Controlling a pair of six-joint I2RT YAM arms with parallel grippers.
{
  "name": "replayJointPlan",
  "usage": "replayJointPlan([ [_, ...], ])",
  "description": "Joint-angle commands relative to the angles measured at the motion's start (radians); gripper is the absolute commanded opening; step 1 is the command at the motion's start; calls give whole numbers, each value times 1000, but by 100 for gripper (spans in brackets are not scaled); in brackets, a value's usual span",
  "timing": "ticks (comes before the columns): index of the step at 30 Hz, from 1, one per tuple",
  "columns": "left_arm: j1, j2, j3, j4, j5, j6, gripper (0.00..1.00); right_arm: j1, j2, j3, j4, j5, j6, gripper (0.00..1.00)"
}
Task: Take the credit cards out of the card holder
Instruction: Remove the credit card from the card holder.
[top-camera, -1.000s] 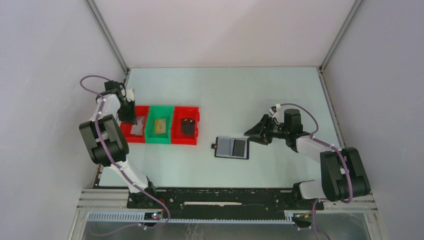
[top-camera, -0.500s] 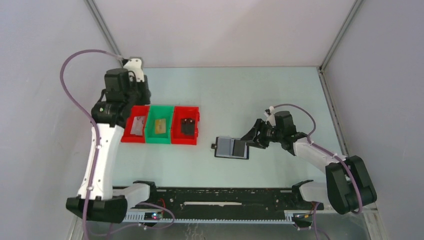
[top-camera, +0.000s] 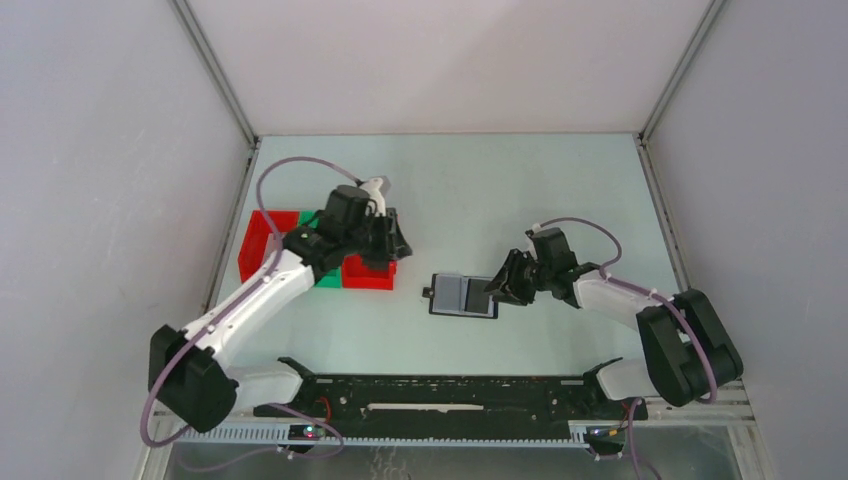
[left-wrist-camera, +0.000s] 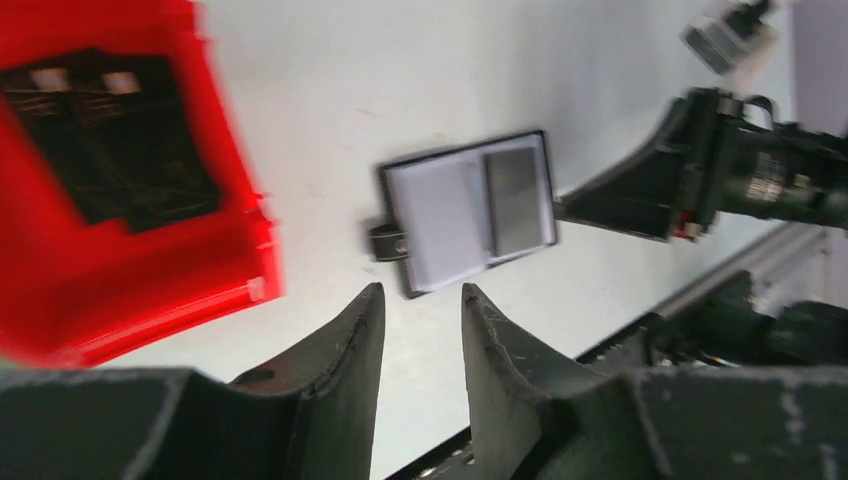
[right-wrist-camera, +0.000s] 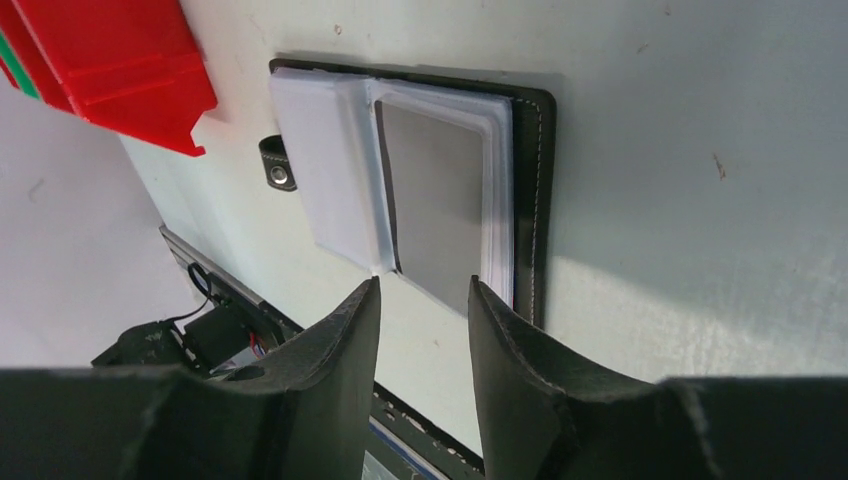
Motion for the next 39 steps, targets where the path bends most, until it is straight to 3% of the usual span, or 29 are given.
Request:
replayJointPlan([
  [1,-73,56,-84,289,136,-182,40,13,53,53,57,33,37,46],
  [8,-163,226,-106,476,222,-279,40,32,115,66,90,54,56,45],
  [17,-174,431,-143,687,311,-367,40,40,141,66,103,65,62,44],
  [39,-184,622,-148,714,336,-382,40,31,85,28,50,123,52,44],
])
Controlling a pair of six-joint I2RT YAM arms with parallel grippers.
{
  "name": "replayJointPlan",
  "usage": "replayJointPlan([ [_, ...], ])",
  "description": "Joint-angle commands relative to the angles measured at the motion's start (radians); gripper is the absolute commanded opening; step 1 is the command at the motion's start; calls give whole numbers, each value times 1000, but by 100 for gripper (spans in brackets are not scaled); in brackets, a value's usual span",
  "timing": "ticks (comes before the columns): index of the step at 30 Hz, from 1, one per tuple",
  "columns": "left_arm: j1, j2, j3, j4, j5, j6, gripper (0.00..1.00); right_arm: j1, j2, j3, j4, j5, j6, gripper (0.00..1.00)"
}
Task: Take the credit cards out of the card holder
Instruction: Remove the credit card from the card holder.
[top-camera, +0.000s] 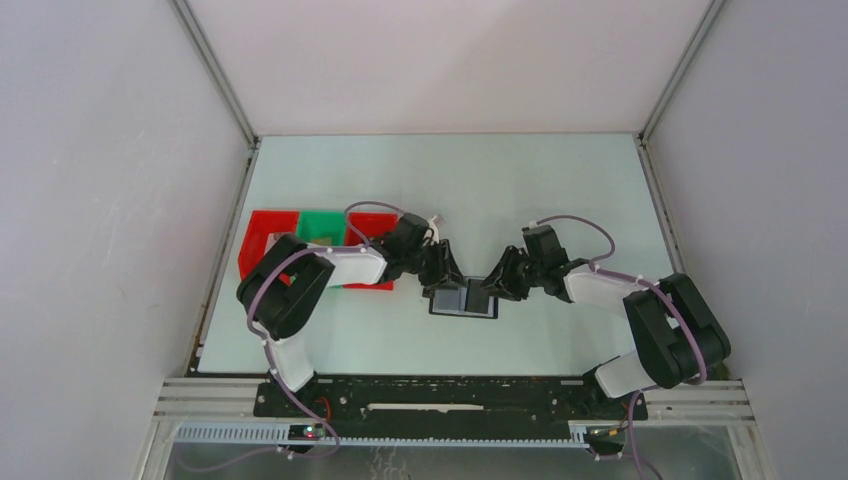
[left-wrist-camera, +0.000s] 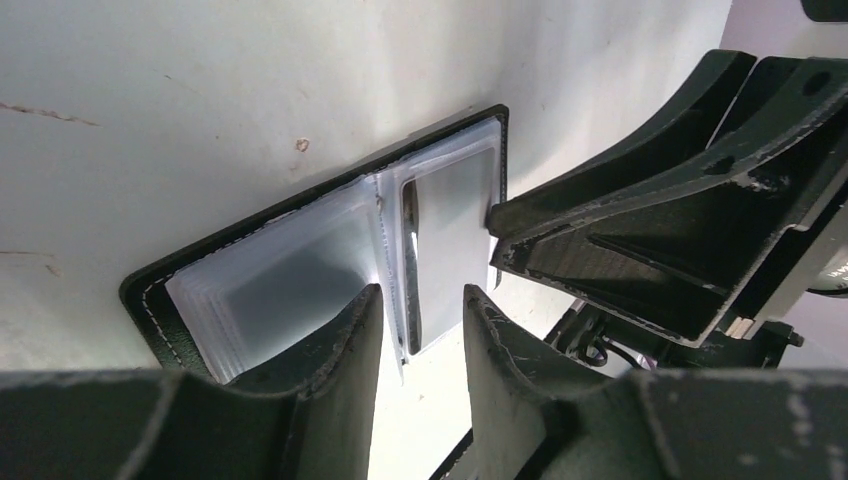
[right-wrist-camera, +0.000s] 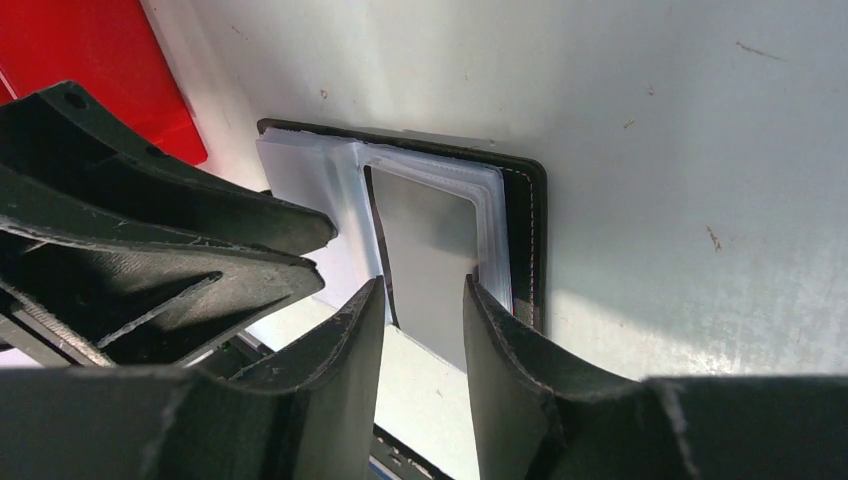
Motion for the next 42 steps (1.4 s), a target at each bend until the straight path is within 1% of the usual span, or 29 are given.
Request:
replayJointPlan([
  [1,-7,16,-17,18,4,3,40,-1,-32,-17,-10,40,-6,44],
  [11,-9,28,-13,6,4,16,40,7,-45,-38,-11,49,-8,43],
  [17,-16,27,14,-14,27,31,40,9,-10,-38,24,12,-15,43],
  [22,-16,58,33,-72,13,56,40,14,3,-38,67,-21,-10,43],
  [25,-18,63,31,-106,-19,78,40,14,3,-38,82,-34,-12,43],
  [34,-17,72,5,-70,-9,83,37,12,46,-38,152,-97,15,43],
  [42,-16,77,2,-60,1,90,38,8,57,-42,155,-95,16,42],
])
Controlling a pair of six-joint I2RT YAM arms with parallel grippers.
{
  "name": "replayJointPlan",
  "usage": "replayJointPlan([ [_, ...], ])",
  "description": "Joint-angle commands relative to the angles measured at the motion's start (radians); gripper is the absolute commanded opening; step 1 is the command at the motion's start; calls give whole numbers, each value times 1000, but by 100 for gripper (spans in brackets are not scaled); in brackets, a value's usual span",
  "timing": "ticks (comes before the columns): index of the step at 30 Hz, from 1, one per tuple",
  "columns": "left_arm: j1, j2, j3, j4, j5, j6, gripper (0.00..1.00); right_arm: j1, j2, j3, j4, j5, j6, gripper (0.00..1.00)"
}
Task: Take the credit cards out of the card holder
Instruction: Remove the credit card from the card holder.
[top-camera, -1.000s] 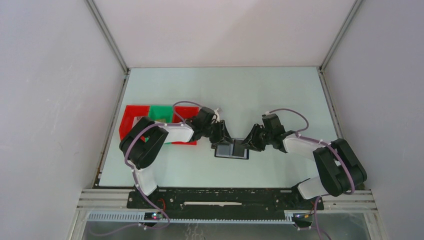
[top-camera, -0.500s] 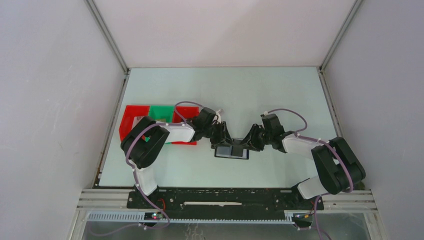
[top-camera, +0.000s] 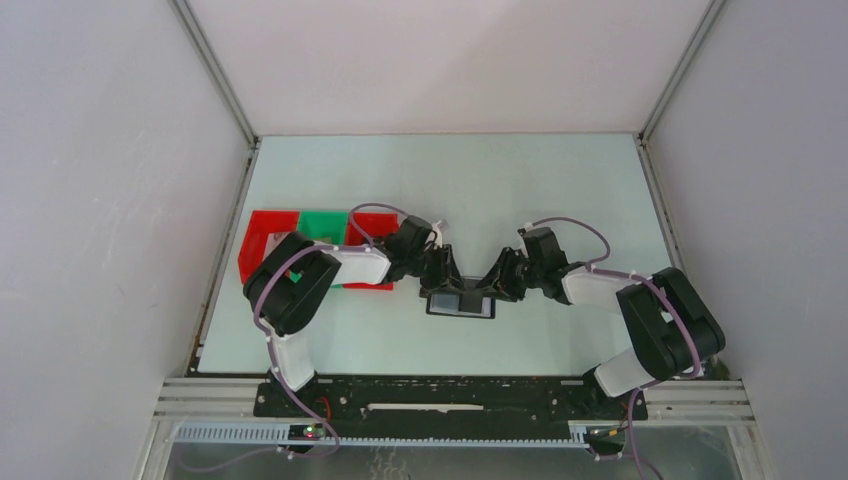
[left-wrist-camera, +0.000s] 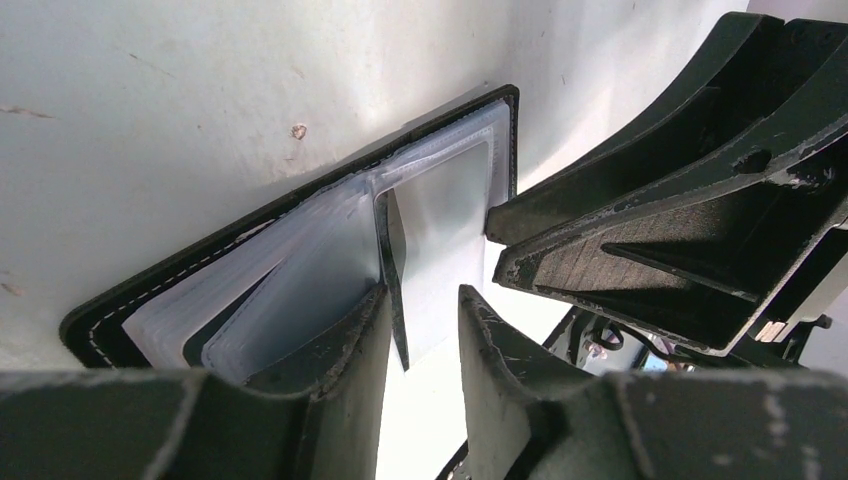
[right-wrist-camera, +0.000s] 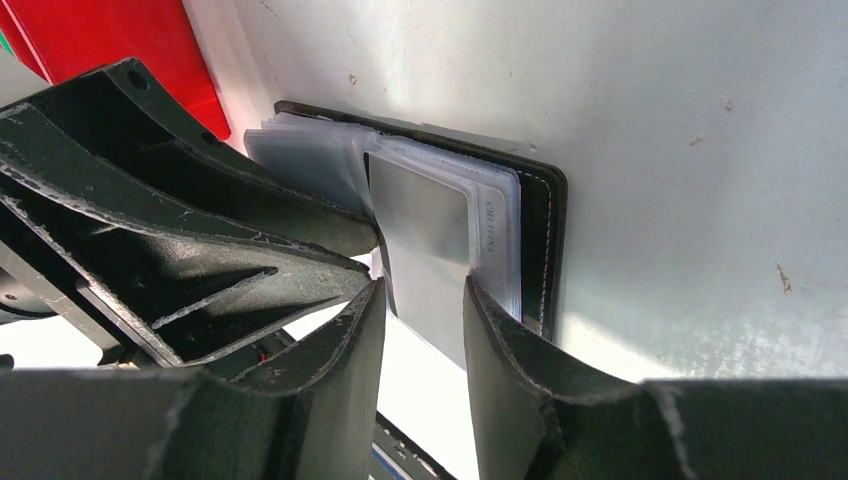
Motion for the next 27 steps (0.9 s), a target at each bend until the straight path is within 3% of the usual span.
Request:
replayJointPlan([
  [1,-6,23,-11,-53,-39,61,38,4,17,-16,43,-12,11,42],
  [15,-6,67,67,-282,-12,234,38,-41,23,-33,37,-23,-17,42],
  [23,-3,78,54,-180,79,196,37,-62,38,-36,50,-68,-32,42],
  [27,20,73,-15,23,162,105,35,-78,55,-43,66,-74,-29,42],
])
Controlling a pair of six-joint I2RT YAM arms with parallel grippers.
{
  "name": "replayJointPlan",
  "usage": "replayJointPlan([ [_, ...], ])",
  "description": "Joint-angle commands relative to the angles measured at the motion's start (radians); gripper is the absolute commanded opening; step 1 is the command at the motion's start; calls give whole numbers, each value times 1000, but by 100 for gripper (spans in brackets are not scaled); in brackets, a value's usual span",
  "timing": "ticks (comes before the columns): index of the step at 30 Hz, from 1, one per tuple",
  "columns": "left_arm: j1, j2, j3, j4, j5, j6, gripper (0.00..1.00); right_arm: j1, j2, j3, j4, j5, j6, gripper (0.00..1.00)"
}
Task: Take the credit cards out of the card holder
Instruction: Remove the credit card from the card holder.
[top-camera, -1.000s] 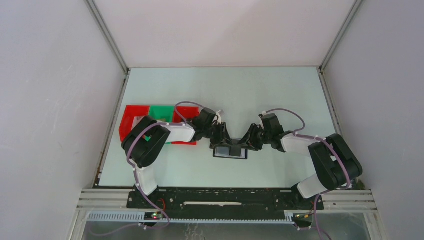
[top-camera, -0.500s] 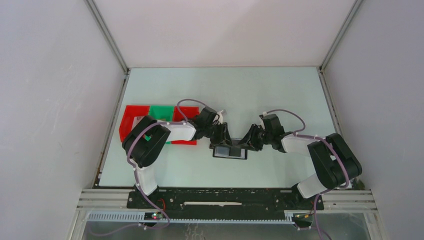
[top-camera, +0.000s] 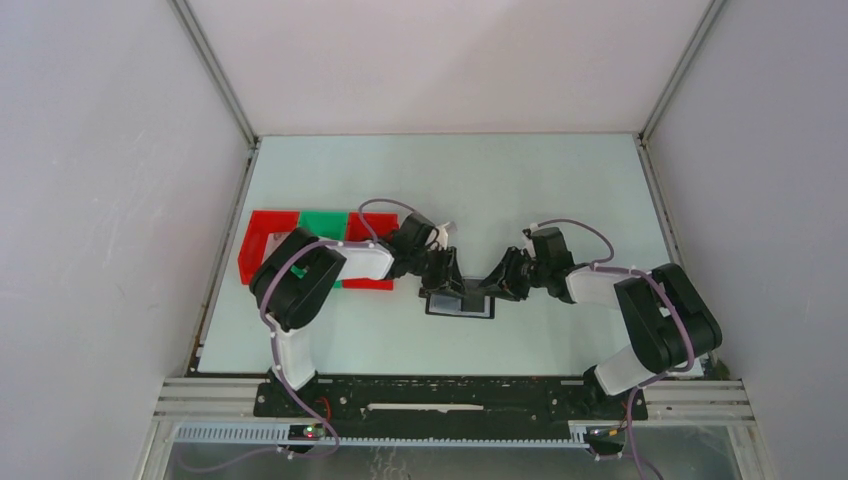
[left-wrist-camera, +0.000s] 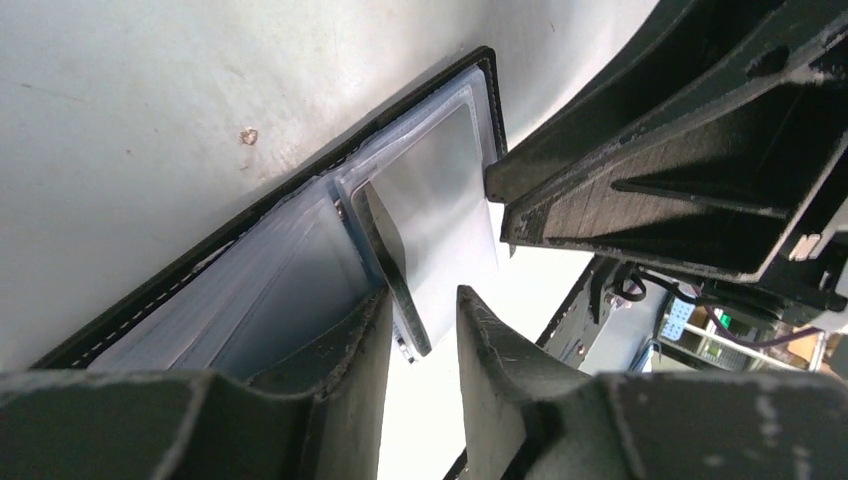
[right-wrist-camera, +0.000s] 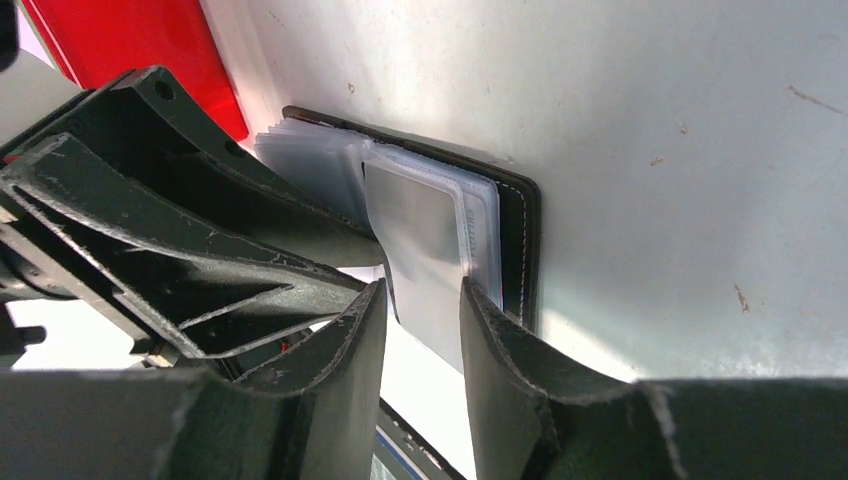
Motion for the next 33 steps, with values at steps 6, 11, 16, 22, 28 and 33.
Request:
replayJointPlan([
  [6,-10,91,-27,154,128,-69,34,-75,14,-51,23,-17,-34,42],
  [11,-41,120,37,163,136,-92,35,-124,-47,-72,-26,-18,-72,42],
  [16,-49,98,64,179,132,-100,35,-143,-100,-76,-71,-40,-106,42],
  [22,-48,-3,55,57,38,-58,37,-138,-123,-79,-87,-81,-134,41],
  [28,-48,-48,-6,70,-1,-116,37,-135,-118,-79,-90,-90,-146,41],
  [33,-53,-30,-44,189,36,-192,37,-131,-109,-79,-85,-92,-148,41],
])
